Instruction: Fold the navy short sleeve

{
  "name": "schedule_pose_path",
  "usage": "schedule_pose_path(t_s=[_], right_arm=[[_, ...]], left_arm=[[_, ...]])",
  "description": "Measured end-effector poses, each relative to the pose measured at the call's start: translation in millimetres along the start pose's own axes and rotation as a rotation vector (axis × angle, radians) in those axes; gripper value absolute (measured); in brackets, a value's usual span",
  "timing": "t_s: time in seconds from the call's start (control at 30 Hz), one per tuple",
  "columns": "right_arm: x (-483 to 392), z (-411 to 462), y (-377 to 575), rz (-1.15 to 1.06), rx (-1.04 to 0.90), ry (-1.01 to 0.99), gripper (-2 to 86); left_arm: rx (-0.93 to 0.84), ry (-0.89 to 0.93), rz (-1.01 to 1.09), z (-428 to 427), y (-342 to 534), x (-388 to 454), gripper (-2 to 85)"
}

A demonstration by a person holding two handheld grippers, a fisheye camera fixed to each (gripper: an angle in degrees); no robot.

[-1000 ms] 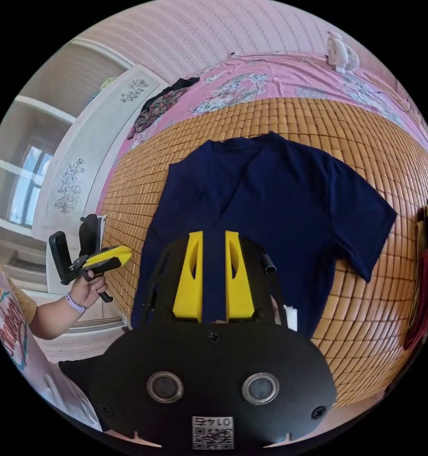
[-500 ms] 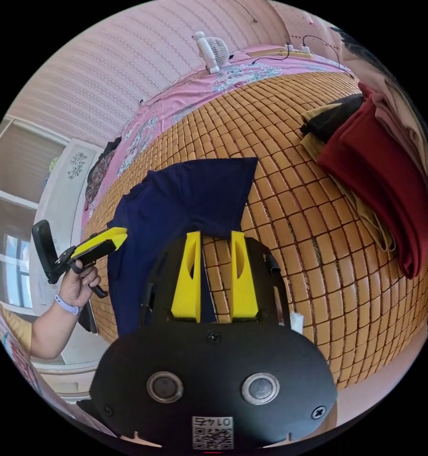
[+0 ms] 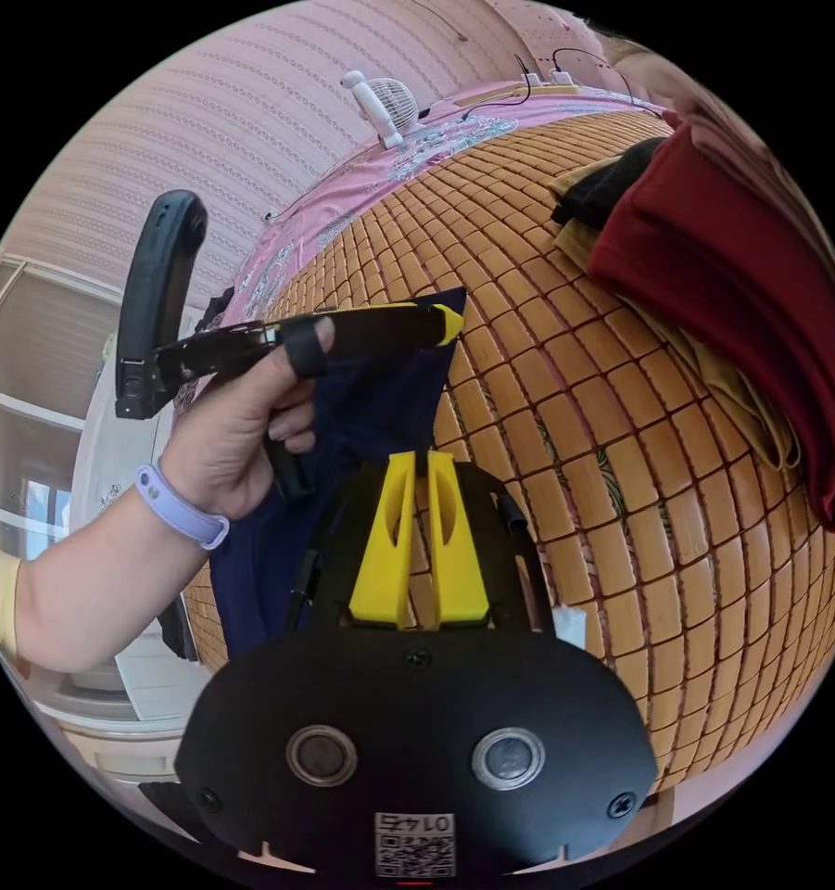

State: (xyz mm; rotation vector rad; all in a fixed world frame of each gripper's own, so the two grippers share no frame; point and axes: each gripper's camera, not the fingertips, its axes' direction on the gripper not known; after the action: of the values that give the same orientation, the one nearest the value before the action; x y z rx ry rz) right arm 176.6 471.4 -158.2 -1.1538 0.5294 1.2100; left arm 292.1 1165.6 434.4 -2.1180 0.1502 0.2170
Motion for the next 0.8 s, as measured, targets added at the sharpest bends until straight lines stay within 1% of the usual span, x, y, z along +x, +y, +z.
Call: schedule_pose_path(t_s=[0.07, 0.1, 0.17, 0.23, 0.27, 0.33, 0.37, 0.43, 0.5, 0.57, 0.63, 0.67, 0.8], right_arm=[[1.3, -1.1, 0.1, -0.016, -0.005, -0.006, 1.5], [1.9, -2.4, -1.2, -0.019, -0.017, -0.009, 1.3], [-1.0, -5.6, -2.9, -0.032, -0.021, -0.003, 1.2], [-15.0, -18.0, -3.8, -0.118, 0.028, 0.006, 1.3], [-19.6, -22.6, -4.0, -0.144, 0.043, 0.004, 1.4], [-43.7, -41.7, -3.0, -0.292, 0.084, -0.036, 1.7], [-51.3, -45.6, -2.0, -0.342, 0.082, -0.054, 1.9], [-82.1, -55.7, 6.4, -0.537, 0.053, -0.128, 3.0], [-96.8, -56.0, 12.6, -0.607, 0.014, -0.196, 5.3], [-103.5, -48.1, 13.8, -0.625, -0.048, -0.234, 7.7], [-107.4, -33.5, 7.1, -0.612, -0.091, -0.193, 8.8], [-108.7, -30.2, 4.0, -0.61, -0.091, -0.182, 8.8], [-126.0, 5.3, -35.0, -0.559, -0.104, -0.07, 8.7]], left_arm=[[0.019, -0.017, 0.021, -1.5, 2.2, 3.5, 2.0], [0.02, 0.007, 0.028, -3.5, 2.6, 3.2, 0.7], [0.025, 0.0, 0.014, -10.2, 4.5, -0.4, -0.4], [0.127, -0.076, 0.001, -41.6, 16.2, -6.9, -0.8], [0.159, -0.08, -0.007, -53.1, 21.1, -9.9, -0.8], [0.277, -0.094, -0.055, -105.5, 52.9, -23.4, -0.8], [0.3, -0.102, -0.072, -118.5, 64.1, -27.1, -0.8], [0.375, -0.149, -0.161, -160.3, 118.6, -42.6, -0.3], [0.391, -0.179, -0.265, -176.8, 163.8, -58.0, 0.8], [0.337, -0.162, -0.366, -181.2, 203.7, -76.2, 3.4], [0.283, -0.128, -0.489, -185.6, 249.3, -100.6, 6.3], [0.279, -0.125, -0.511, -187.9, 259.2, -105.9, 6.8], [0.292, -0.186, -0.611, -207.7, 311.1, -141.7, 7.1]])
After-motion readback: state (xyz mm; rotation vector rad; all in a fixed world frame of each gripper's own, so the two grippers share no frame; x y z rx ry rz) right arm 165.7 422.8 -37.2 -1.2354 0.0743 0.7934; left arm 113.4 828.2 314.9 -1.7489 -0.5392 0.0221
